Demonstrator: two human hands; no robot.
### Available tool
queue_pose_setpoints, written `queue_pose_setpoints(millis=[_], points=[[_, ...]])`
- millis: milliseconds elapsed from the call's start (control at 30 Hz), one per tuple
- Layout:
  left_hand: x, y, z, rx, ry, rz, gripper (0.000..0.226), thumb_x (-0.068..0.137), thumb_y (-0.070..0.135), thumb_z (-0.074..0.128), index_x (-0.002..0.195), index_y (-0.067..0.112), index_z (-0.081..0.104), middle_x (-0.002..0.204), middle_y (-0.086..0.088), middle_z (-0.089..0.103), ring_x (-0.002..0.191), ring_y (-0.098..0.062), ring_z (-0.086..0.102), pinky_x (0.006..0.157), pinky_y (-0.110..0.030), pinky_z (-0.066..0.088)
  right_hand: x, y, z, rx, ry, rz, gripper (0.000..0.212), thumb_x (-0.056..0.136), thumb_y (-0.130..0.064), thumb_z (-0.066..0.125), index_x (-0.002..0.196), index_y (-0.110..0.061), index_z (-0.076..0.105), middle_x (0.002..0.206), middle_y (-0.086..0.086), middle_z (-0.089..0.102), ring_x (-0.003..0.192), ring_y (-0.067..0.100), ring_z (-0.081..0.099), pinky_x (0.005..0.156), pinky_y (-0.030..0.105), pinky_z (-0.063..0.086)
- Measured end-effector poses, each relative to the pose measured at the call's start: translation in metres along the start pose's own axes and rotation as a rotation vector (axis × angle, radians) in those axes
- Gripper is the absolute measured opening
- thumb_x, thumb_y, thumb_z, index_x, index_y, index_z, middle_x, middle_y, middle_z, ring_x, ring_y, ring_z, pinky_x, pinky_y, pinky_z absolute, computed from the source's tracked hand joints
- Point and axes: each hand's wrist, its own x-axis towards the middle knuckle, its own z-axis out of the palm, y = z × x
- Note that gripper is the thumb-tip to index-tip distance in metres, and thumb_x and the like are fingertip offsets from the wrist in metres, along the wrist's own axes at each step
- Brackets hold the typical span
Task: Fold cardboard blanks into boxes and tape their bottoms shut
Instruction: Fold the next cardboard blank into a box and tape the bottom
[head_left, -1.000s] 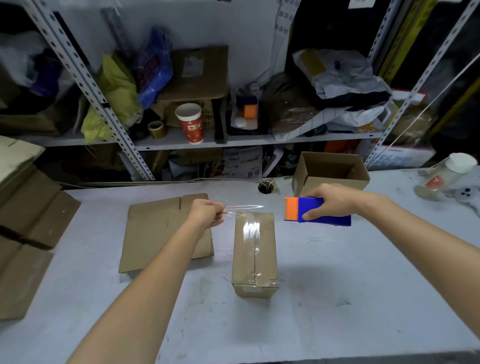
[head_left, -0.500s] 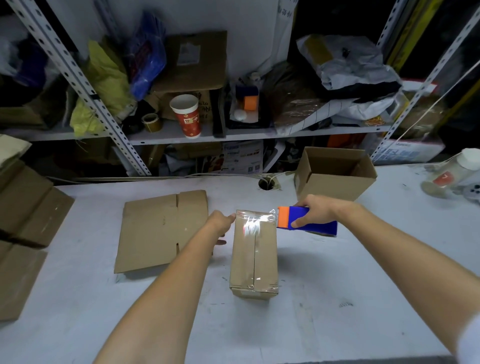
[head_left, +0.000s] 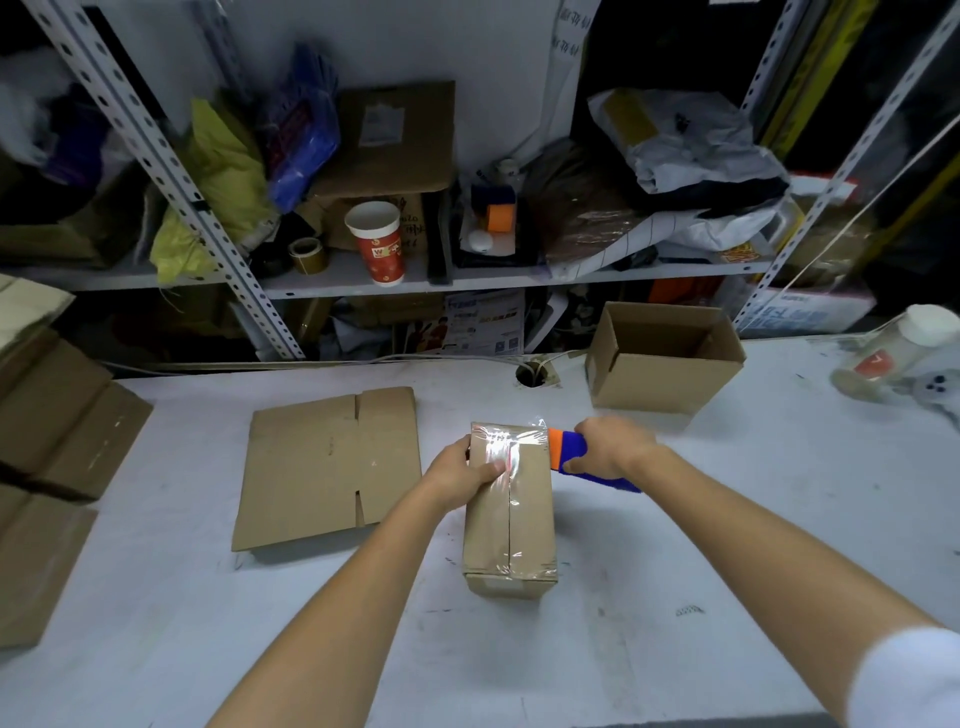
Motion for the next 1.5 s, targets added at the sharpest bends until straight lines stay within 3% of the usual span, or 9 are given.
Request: queue_pose_setpoints(millis=[167, 300, 467, 633, 833, 1000, 1133, 1333, 1500], points=[[0.001, 0.001, 0.002, -0.051, 0.015, -0.025, 0.029, 0.091, 0.027, 0.071, 0.118, 0.026, 0.06, 0.109, 0.004, 0.069, 0.1, -0.019, 0.067, 0.091, -0.04, 0.056, -0.008, 0.019, 0.06, 0.203, -0.073, 0.116, 0.042, 0.091, -0.048, 0.06, 0.122, -0.021, 0.053, 0.119, 0.004, 0.064, 0.102, 0.024, 0.062, 0.078, 0.032, 0.048], [-0.002, 0.001, 0.007, -0.072, 0.076, -0.031, 0.029, 0.091, 0.027, 0.07, 0.118, 0.024, 0.061, 0.106, 0.005, 0.069, 0.1, -0.02, 0.066, 0.082, -0.032, 0.053, -0.023, 0.045, 0.117, 0.343, -0.171, 0.245, 0.059, 0.1, -0.033, 0.042, 0.154, -0.018, 0.024, 0.142, 0.012, 0.053, 0.12, 0.03, 0.055, 0.096, 0.035, 0.044], [-0.008, -0.002, 0.01, -0.102, 0.121, -0.058, 0.035, 0.089, 0.021, 0.069, 0.123, 0.024, 0.063, 0.114, 0.002, 0.07, 0.104, -0.022, 0.066, 0.097, -0.044, 0.054, -0.039, 0.05, 0.15, 0.399, -0.136, 0.169, 0.067, 0.096, -0.025, 0.05, 0.156, -0.023, 0.021, 0.144, 0.013, 0.048, 0.124, 0.032, 0.053, 0.098, 0.036, 0.043], [-0.019, -0.004, 0.007, -0.148, 0.123, -0.048, 0.035, 0.09, 0.017, 0.068, 0.124, 0.024, 0.062, 0.113, 0.001, 0.07, 0.103, -0.022, 0.066, 0.093, -0.041, 0.056, -0.053, 0.043, 0.113, 0.348, 0.065, 0.184, 0.044, 0.1, -0.04, 0.045, 0.142, -0.026, 0.051, 0.14, 0.004, 0.059, 0.124, 0.025, 0.056, 0.096, 0.033, 0.046], [-0.046, -0.009, 0.003, -0.196, 0.09, 0.051, 0.033, 0.091, 0.014, 0.066, 0.122, 0.026, 0.061, 0.114, 0.006, 0.067, 0.103, -0.013, 0.064, 0.081, -0.028, 0.056, -0.056, -0.03, 0.058, 1.143, 0.085, -0.032, 0.071, 0.089, -0.063, 0.058, 0.15, -0.03, 0.04, 0.142, -0.011, 0.049, 0.131, 0.019, 0.049, 0.106, 0.041, 0.044], [-0.067, -0.005, -0.01, -0.316, 0.09, 0.071, 0.027, 0.097, 0.028, 0.063, 0.122, 0.035, 0.057, 0.12, 0.012, 0.065, 0.105, -0.006, 0.063, 0.073, -0.025, 0.055, -0.059, -0.069, 0.038, 1.181, 0.175, -0.182, 0.077, 0.092, -0.047, 0.066, 0.156, -0.024, 0.029, 0.151, -0.008, 0.044, 0.137, 0.016, 0.046, 0.112, 0.04, 0.042], [-0.071, 0.01, -0.026, -0.374, 0.119, 0.03, 0.043, 0.091, 0.057, 0.061, 0.124, 0.029, 0.06, 0.118, 0.005, 0.07, 0.106, -0.017, 0.067, 0.091, -0.044, 0.057, -0.065, -0.075, 0.029, 1.152, 0.238, -0.308, 0.077, 0.092, -0.045, 0.067, 0.157, -0.031, 0.027, 0.158, -0.009, 0.036, 0.143, 0.01, 0.036, 0.116, 0.039, 0.037], [-0.075, 0.027, -0.04, -0.376, 0.208, 0.116, 0.031, 0.097, 0.044, 0.059, 0.12, 0.024, 0.064, 0.109, 0.001, 0.073, 0.097, -0.018, 0.07, 0.079, -0.038, 0.06, -0.073, -0.081, 0.016, 1.116, 0.297, -0.393, 0.077, 0.093, -0.052, 0.061, 0.157, -0.037, 0.022, 0.16, -0.017, 0.029, 0.146, 0.005, 0.03, 0.118, 0.04, 0.035], [-0.079, 0.029, -0.036, -0.349, 0.224, 0.202, 0.038, 0.096, 0.042, 0.061, 0.132, 0.028, 0.06, 0.116, 0.003, 0.071, 0.106, -0.019, 0.067, 0.097, -0.046, 0.054, -0.078, -0.085, 0.002, 1.258, 0.223, -0.287, 0.065, 0.1, -0.052, 0.049, 0.157, -0.032, 0.026, 0.151, -0.015, 0.04, 0.14, 0.011, 0.04, 0.115, 0.033, 0.036]])
